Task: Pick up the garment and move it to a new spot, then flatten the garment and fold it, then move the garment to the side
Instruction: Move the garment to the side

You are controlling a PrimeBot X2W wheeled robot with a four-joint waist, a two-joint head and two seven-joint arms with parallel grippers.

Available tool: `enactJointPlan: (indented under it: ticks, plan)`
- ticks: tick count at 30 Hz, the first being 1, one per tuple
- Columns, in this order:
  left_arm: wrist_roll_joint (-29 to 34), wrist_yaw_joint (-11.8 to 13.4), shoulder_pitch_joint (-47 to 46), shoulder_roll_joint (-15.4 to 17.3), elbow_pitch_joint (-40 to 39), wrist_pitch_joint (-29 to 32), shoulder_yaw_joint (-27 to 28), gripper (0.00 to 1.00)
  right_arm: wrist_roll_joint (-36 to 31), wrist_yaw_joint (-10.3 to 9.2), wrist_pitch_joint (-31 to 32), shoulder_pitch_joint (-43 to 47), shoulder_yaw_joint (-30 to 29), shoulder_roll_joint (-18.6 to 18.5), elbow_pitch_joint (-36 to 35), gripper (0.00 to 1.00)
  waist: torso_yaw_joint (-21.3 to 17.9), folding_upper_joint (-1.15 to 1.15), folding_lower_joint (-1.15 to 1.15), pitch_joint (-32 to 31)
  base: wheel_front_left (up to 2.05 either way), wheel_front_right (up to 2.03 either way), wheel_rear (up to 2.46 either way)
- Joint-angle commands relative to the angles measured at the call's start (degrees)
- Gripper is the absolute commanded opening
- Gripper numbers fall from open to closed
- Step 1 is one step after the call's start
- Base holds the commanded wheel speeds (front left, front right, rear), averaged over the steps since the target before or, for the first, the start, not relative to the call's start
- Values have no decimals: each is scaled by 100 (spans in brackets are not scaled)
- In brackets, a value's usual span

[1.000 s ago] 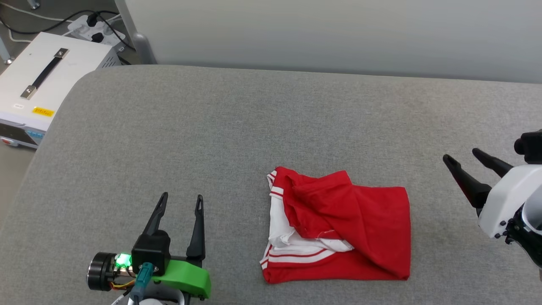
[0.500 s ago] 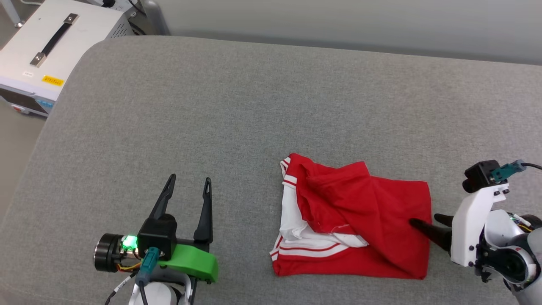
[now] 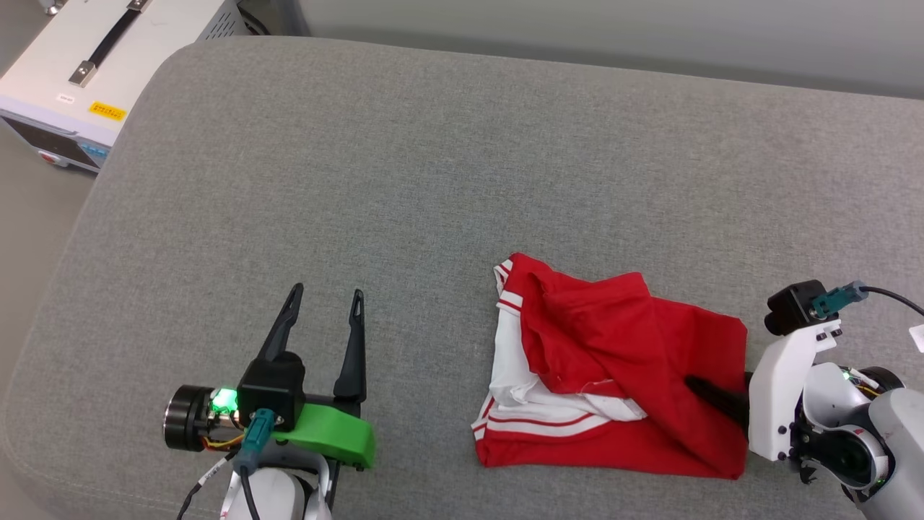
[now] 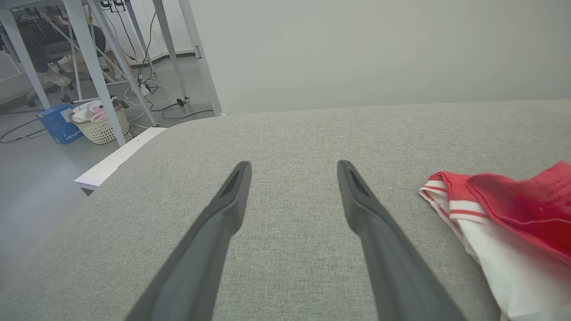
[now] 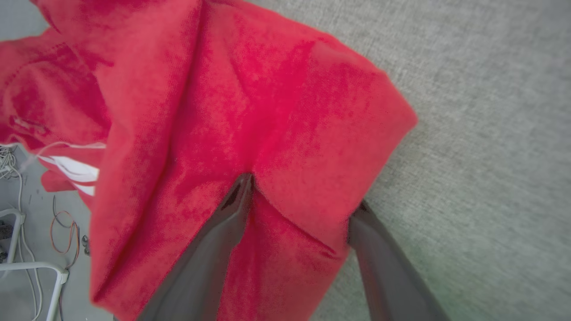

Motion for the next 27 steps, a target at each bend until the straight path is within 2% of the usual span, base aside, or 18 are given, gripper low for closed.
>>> enactJointPlan:
  ticks: [1,8,14,21,27]
  plan:
    - [29,14,-31,-37,9,-34,15,100,179,-5,-73,93,207,59,116,0,-37,0,0,-46,0,0,0]
    - [35,33,91,-39,25,-34,47,100,-20,-5,-986,-384,296,-290,-108,0,-269,0,0,-271,0,0,0]
    - [28,48,226,-26,15,-34,94,100,-329,-5,-1435,-733,401,-703,-430,0,-592,0,0,-437,0,0,0]
    - [20,64,345,-16,-50,-34,155,100,-514,-5,-1378,-873,407,-1268,-925,0,-1128,0,0,-457,0,0,0]
    - [41,68,314,15,-123,-34,201,100,-451,-5,-1218,-825,120,-1572,-1179,0,-1601,0,0,-331,0,0,0]
